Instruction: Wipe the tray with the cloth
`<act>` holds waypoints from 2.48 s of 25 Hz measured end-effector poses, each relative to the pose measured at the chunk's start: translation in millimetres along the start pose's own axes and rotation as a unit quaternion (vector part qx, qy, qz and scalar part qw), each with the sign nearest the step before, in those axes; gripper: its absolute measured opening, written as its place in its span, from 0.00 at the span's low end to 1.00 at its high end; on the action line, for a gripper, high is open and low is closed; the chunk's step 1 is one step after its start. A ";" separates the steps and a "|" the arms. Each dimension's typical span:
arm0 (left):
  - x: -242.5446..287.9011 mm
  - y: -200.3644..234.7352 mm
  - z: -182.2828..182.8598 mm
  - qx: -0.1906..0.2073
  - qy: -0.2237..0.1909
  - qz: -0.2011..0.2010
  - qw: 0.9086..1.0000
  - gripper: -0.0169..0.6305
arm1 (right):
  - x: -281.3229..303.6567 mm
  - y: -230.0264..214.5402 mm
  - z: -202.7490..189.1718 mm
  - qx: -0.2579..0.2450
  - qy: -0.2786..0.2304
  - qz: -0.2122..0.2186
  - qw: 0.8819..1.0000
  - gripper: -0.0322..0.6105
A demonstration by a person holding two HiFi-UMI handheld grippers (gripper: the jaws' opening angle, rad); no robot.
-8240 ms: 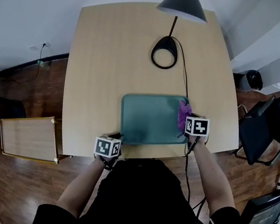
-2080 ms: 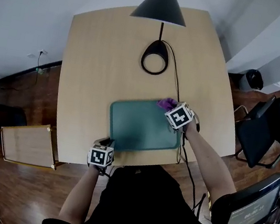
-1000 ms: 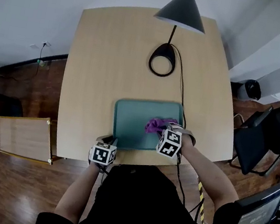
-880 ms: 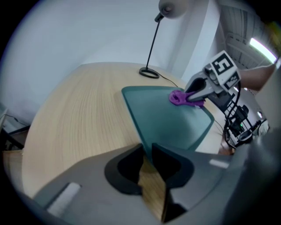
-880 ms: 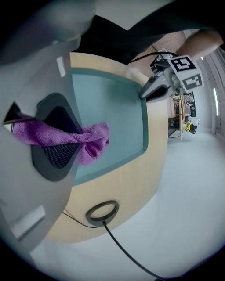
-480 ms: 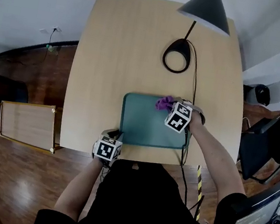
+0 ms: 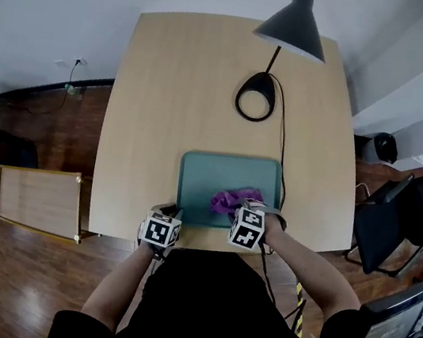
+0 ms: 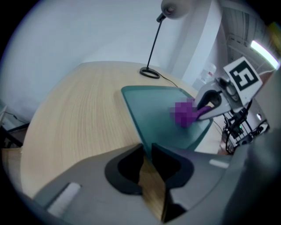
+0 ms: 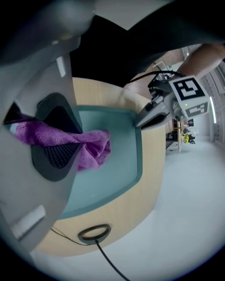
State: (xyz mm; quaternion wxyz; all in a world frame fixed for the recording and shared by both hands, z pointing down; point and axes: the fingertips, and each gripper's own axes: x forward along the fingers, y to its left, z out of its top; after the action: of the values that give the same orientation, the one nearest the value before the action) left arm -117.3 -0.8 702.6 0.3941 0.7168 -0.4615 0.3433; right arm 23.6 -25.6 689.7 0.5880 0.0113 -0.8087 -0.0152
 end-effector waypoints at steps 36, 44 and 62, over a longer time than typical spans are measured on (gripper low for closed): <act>-0.4 -4.1 -0.2 -0.004 0.008 -0.001 1.000 0.16 | 13.9 -39.8 54.6 0.039 -0.021 0.000 0.999 0.15; 6.1 -3.8 -0.3 0.000 0.003 0.005 1.000 0.16 | 13.4 57.7 56.9 0.030 -0.032 0.060 0.997 0.15; 9.2 -1.1 -2.0 0.001 -0.019 0.007 1.000 0.16 | 25.9 -113.7 80.1 0.062 -0.014 -0.027 0.998 0.15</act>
State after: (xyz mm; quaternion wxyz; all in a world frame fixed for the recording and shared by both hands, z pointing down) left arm -113.4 -2.4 711.0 0.3825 0.7204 -0.4731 0.3330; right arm -60.5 -139.2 685.4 0.5741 0.0697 -0.8156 0.0186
